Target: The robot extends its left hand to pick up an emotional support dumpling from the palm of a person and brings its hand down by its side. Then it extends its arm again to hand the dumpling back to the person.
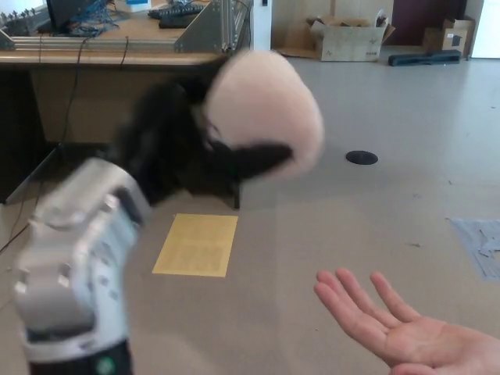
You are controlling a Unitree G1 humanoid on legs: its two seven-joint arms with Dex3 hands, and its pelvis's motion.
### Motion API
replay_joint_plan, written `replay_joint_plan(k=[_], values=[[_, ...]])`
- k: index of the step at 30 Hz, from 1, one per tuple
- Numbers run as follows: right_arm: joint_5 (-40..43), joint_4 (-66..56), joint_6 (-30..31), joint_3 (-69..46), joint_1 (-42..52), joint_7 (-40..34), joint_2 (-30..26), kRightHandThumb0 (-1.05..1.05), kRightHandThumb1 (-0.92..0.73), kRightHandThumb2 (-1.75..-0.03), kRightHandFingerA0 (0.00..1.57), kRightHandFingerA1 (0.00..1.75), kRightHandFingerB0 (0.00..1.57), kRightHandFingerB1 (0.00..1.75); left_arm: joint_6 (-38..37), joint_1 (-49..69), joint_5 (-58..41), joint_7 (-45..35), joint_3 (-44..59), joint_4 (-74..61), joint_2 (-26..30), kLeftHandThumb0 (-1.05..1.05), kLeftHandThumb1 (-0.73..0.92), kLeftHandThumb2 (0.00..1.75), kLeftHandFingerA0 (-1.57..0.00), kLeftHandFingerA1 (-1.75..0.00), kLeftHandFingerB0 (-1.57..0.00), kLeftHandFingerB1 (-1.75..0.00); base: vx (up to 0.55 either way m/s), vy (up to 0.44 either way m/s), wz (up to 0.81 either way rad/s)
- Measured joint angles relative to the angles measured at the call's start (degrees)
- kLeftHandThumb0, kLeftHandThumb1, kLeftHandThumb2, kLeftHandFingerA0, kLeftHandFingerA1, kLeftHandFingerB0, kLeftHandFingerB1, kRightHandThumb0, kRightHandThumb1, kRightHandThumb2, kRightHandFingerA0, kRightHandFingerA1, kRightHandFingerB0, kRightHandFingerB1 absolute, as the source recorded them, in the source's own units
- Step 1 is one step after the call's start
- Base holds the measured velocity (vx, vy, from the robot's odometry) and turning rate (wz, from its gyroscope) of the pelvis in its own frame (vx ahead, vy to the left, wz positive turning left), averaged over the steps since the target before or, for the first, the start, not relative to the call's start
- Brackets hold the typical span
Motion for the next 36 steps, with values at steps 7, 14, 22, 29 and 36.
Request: replay_joint_plan(k=[7,14,22,29,36], values=[[0.00,-0.05,0.53,-0.08,0.00,0.00,0.02,-0.56,-0.57,-0.58,0.74,0.44,0.36,0.32,5.80,-4.59,-5.11,1.00,11.74,0.85,8.67,-0.29,0.87,0.71,-0.86,-1.56,-0.68,-1.12,0.00,0.000,0.00],[0.02,-0.05,0.79,-0.38,0.90,0.00,0.12,-0.56,-0.57,-0.58,0.73,0.44,0.37,0.33,12.43,-3.44,-11.08,0.72,27.48,2.63,19.55,-0.27,0.83,0.69,-0.84,-1.51,-0.75,-0.99,0.00,0.000,0.00],[0.14,-0.48,1.15,-0.72,2.38,-0.14,0.62,-0.56,-0.57,-0.58,0.74,0.45,0.38,0.33,18.99,8.05,-18.23,-0.65,40.22,2.71,23.40,-0.23,0.82,0.69,-0.89,-1.51,-0.76,-1.04,0.00,0.000,0.00],[0.31,-1.24,1.77,-0.90,2.55,-0.46,0.81,-0.56,-0.57,-0.58,0.71,0.44,0.37,0.33,23.46,16.86,-24.58,-1.00,43.40,1.20,22.14,-0.18,0.92,0.68,-0.81,-1.53,-0.71,-1.06,0.00,0.000,0.00],[0.57,-1.62,2.27,-0.92,2.59,-0.49,0.94,-0.56,-0.57,-0.58,0.71,0.44,0.37,0.33,23.91,27.03,-29.88,-1.07,40.75,1.99,17.88,-0.17,0.87,0.67,-0.77,-1.49,-0.76,-0.94,0.00,0.000,0.00]])
